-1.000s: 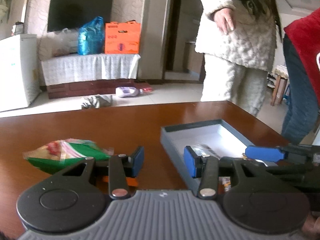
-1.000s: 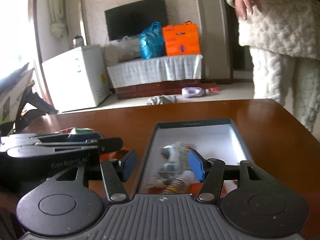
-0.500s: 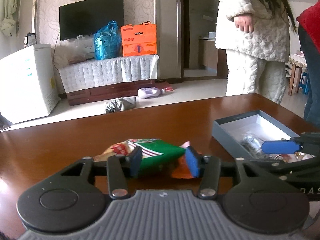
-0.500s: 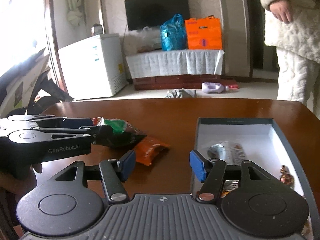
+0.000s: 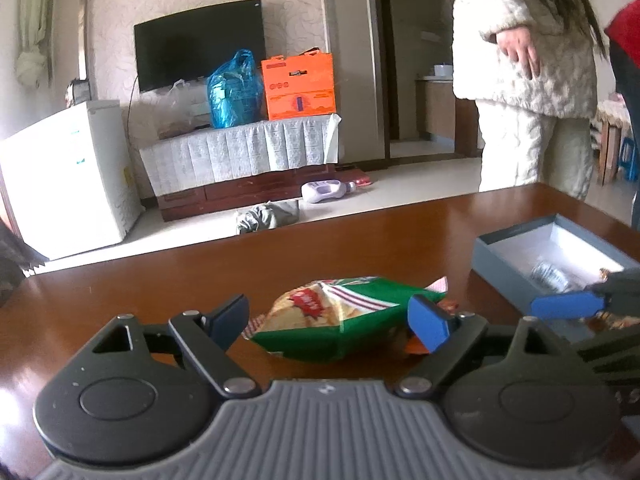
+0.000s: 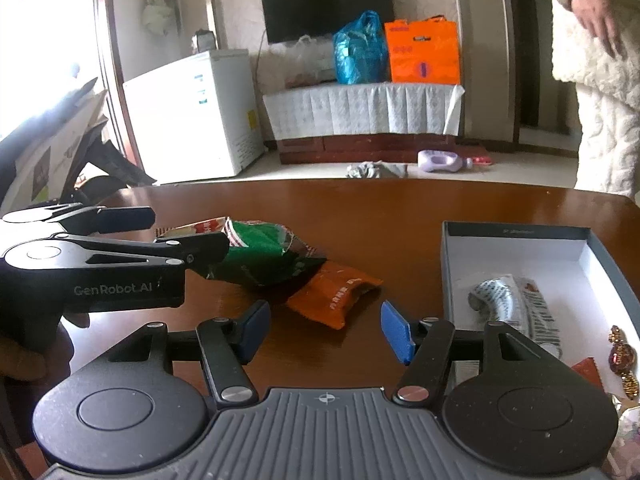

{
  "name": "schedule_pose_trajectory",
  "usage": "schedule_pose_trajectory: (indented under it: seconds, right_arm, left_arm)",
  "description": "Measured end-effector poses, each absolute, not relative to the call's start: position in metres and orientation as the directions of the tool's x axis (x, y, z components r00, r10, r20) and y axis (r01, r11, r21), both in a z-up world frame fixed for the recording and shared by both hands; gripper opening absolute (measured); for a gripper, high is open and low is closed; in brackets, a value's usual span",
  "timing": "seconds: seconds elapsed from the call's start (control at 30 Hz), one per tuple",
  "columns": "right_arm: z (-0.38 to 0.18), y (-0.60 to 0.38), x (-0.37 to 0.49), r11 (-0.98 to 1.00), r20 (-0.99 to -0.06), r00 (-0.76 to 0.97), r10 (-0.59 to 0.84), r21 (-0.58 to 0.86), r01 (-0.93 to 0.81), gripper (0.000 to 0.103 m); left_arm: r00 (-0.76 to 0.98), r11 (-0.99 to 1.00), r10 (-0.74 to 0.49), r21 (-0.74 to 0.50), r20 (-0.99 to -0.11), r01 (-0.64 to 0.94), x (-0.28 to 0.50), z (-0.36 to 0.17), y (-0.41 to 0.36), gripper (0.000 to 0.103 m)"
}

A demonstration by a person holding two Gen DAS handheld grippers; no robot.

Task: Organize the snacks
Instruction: 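Grasp the green chip bag with the left gripper while the right grasps the orange packet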

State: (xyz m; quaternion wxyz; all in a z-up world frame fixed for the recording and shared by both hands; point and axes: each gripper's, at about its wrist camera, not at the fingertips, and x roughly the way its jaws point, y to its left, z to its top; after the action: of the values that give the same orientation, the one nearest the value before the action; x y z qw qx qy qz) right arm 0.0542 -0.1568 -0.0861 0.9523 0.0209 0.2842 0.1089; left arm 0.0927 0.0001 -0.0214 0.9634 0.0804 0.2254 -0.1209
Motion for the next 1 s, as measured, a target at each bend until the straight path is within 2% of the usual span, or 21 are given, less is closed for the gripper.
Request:
schedule_pose_trajectory:
  seconds: [0.2,0.43,0.6,0.73,1.0]
  right_arm:
    - [-0.092,-0.154,0.064,0.977,-0.554,0.805,0.210,0.099,-0.187,0.063]
    - [-0.100,-0.153,0.079,0.981,-0.580,0.792,0.193,0.090,-0.173,0.066]
    - [-0.105,-0.149,0.087,0.982,-0.595,0.783,0.183,0.075,-0.172,0.067]
    - [-0.107,-0.148,0.089,0.983,-0.597,0.782,0.178,0.070,-0.170,0.072]
    - [-0.109,-0.151,0.093,0.987,-0.602,0.782,0.159,0.079,-0.140,0.072]
  left_arm:
    - [0.867,0.911,-0.233,0.212,-0.441,0.353,0.098,-0.024,-0.003,0.088]
    - [0.845,0.868,-0.245,0.282,-0.475,0.410,0.112,-0.032,-0.007,0.088]
    - [0.832,0.853,-0.252,0.293,-0.494,0.433,0.125,-0.039,-0.008,0.088]
    - [0.823,0.833,-0.242,0.324,-0.513,0.448,0.136,-0.049,-0.014,0.088]
    - [0.816,0.828,-0.248,0.322,-0.523,0.458,0.154,-0.063,-0.029,0.088]
